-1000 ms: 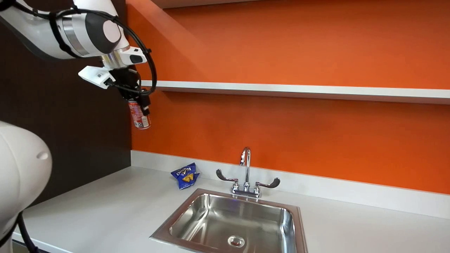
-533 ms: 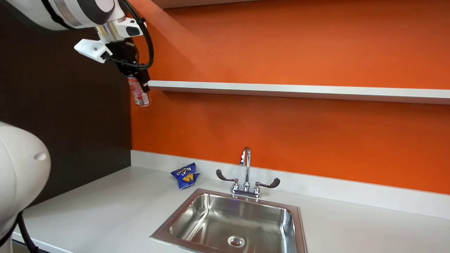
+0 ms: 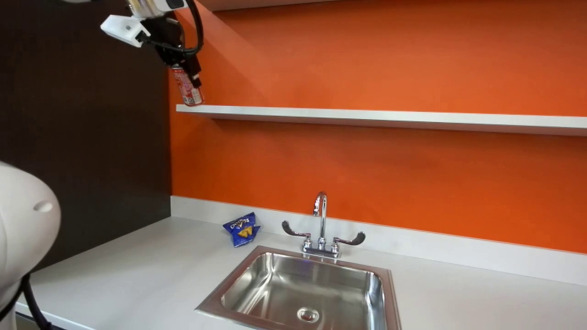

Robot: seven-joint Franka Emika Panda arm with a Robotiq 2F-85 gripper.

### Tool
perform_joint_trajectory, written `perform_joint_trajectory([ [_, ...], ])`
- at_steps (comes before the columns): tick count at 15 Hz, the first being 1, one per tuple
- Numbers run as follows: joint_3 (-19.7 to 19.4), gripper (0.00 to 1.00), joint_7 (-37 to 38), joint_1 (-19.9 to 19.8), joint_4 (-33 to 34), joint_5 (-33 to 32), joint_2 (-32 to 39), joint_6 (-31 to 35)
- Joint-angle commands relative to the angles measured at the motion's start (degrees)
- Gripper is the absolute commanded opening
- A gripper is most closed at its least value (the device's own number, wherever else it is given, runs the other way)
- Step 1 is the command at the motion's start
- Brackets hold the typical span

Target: Put the Cola can on the left side of the first shelf

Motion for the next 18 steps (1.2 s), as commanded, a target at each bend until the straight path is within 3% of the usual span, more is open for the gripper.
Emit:
perform_joint_trajectory([
  [1,2.84,0.40,0.23,-4.55,7.83,0.01,3.96,-3.39],
  [8,5.49,0.40,2.14,-9.01,19.73,-4.19,13.86,-9.21],
  [18,4.45,0.40,4.51,-7.59,30.84,-11.61,24.34,-11.03],
])
